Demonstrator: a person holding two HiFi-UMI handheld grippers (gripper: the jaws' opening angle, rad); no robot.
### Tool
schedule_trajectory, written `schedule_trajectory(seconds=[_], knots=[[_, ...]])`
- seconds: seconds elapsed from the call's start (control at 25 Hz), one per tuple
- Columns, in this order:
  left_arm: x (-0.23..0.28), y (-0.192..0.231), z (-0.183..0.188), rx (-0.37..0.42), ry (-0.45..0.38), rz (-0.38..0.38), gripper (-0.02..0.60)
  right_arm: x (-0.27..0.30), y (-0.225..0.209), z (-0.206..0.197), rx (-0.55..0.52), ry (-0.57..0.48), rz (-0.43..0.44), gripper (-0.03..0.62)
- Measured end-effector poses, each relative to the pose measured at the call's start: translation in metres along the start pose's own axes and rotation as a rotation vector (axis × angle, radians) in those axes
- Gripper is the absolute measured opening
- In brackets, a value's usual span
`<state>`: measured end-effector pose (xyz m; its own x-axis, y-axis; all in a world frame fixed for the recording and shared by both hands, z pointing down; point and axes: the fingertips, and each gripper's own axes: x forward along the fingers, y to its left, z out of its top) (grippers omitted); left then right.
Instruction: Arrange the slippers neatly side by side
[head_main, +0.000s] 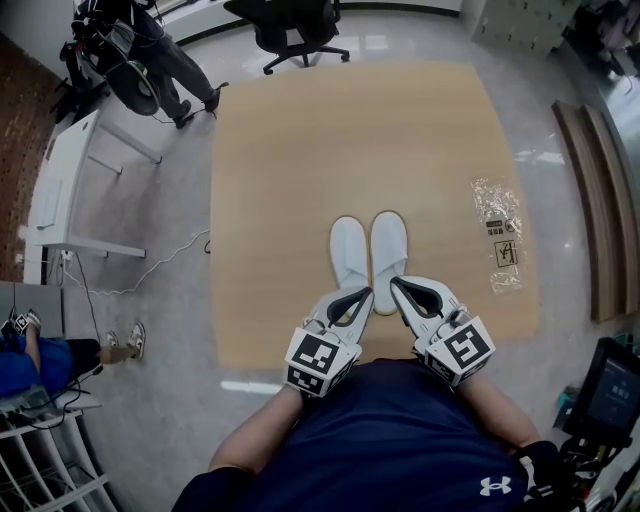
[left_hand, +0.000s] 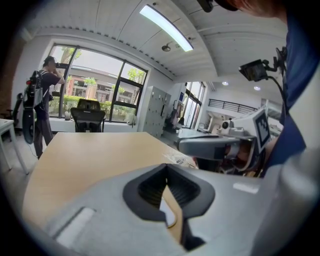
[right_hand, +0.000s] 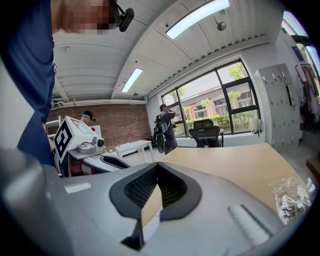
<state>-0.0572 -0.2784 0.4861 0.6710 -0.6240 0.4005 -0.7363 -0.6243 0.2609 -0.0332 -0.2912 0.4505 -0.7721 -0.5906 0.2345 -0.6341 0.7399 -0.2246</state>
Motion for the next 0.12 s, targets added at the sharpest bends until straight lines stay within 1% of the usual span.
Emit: schedule_trajectory(seconds=[0.12], knots=[[0.001, 0.0022, -0.0053, 0.005, 0.006, 0.008, 0.0, -0.001, -0.0019, -0.0016, 0.003, 0.0, -0.002, 0.011]])
